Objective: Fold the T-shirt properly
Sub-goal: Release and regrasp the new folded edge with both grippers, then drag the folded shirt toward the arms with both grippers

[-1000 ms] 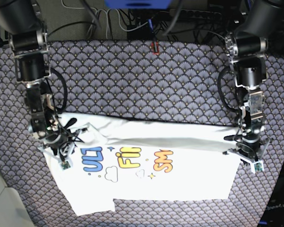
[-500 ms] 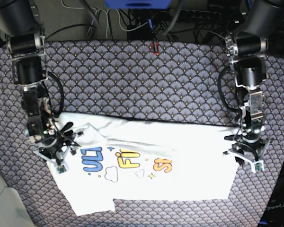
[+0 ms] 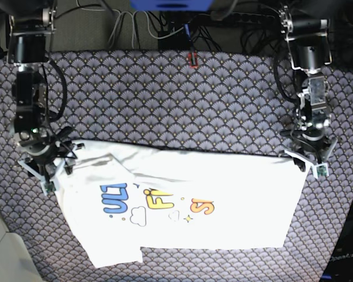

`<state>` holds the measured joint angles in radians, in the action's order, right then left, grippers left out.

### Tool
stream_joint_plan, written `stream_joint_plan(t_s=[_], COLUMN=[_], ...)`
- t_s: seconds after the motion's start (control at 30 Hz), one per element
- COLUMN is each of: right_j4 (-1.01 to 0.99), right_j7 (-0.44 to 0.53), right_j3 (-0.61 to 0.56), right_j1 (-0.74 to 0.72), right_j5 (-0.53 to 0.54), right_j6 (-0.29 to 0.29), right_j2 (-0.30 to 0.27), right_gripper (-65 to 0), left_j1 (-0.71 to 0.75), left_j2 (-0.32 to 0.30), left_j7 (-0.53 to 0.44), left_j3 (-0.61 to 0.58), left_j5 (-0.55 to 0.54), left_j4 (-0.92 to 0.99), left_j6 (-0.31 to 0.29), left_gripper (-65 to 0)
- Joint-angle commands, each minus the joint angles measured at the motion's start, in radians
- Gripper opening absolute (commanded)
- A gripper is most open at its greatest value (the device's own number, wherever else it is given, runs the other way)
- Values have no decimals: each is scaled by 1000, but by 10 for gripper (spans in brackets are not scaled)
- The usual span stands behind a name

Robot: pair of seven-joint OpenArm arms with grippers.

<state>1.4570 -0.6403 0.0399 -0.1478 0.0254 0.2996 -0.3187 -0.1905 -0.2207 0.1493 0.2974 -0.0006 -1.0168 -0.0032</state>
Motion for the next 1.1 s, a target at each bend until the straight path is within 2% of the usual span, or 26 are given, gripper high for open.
stream_joint_plan(t_s=[0.0,0.3,0.77,0.93,1.0,1.07], right_j4=[29,27,-37,-86,-88,-88], right_j7=[26,30,33,93,101,101], right_j3=[21,101,104,104,104,104], right_j1=[-2,61,76,78,81,81], right_j5=[5,5,9,11,11,11], right_j6=[-1,-1,-1,-1,-1,-1], right_j2=[-13,-20,-15,-18,-18,-18], right_gripper=[-298,-298,-298,-300,-314,-369], left_j1=[-17,12,9,9,9,9], left_j2=[-4,5,-1,-3,-3,-3], left_j7=[-44,-44,-44,-44,-44,-44], left_j3=[3,72,72,72,72,72], left_j5=[0,-2,-2,-2,-2,-2], left_j4=[-33,-29,-26,-26,-26,-26], left_j6=[4,-2,-2,-1,-1,-1], left_gripper=[-387,-387,-389,-389,-390,-391])
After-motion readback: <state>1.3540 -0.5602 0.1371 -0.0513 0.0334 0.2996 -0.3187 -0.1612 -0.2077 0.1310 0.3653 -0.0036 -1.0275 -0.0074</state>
